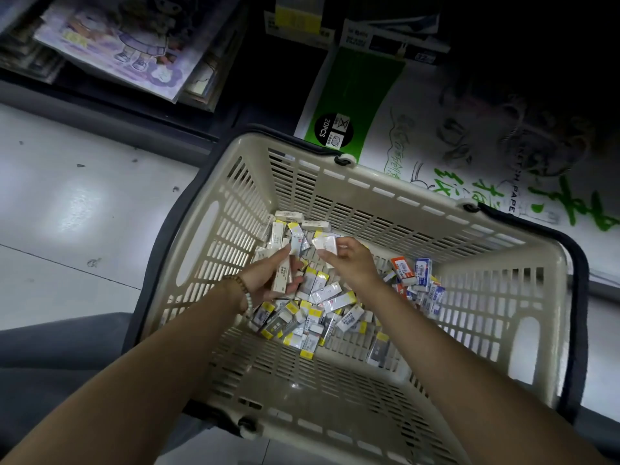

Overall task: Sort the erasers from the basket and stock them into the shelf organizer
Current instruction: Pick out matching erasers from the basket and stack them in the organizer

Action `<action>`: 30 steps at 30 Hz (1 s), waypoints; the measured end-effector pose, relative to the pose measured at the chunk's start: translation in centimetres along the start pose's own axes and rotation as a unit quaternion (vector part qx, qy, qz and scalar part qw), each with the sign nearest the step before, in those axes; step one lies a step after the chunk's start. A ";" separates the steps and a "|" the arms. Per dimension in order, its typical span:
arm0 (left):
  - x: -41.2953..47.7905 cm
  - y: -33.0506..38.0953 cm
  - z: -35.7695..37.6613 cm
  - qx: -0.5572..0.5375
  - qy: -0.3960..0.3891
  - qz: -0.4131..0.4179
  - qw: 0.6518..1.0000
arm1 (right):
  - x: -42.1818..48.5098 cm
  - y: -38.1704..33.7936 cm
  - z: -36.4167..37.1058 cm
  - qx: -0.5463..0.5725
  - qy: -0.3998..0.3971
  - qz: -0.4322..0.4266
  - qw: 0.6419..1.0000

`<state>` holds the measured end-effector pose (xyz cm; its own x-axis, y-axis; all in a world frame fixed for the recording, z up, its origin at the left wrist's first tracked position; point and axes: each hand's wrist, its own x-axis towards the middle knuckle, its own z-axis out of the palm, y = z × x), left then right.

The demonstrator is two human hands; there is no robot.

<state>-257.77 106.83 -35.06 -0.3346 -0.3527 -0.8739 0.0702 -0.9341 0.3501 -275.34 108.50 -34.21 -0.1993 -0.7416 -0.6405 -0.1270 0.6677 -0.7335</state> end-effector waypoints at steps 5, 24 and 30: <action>-1.3 0.6 1.4 0.063 -0.067 0.008 0.996 | -3.4 -1.1 -0.2 -0.110 -0.101 -0.130 0.980; -1.8 0.5 -0.8 0.086 0.104 0.030 0.990 | -2.9 4.1 -2.7 -0.412 -0.120 -0.073 0.900; -1.8 0.9 0.1 0.020 0.095 0.006 0.995 | -2.9 4.0 -1.1 -0.415 -0.009 -0.107 0.903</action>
<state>-257.20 106.68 -33.13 -0.1498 -0.3711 -0.9164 0.0348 -0.9283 0.3702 -276.39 113.37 -35.04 -0.0686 -0.8558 -0.5127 -0.8471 0.3214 -0.4232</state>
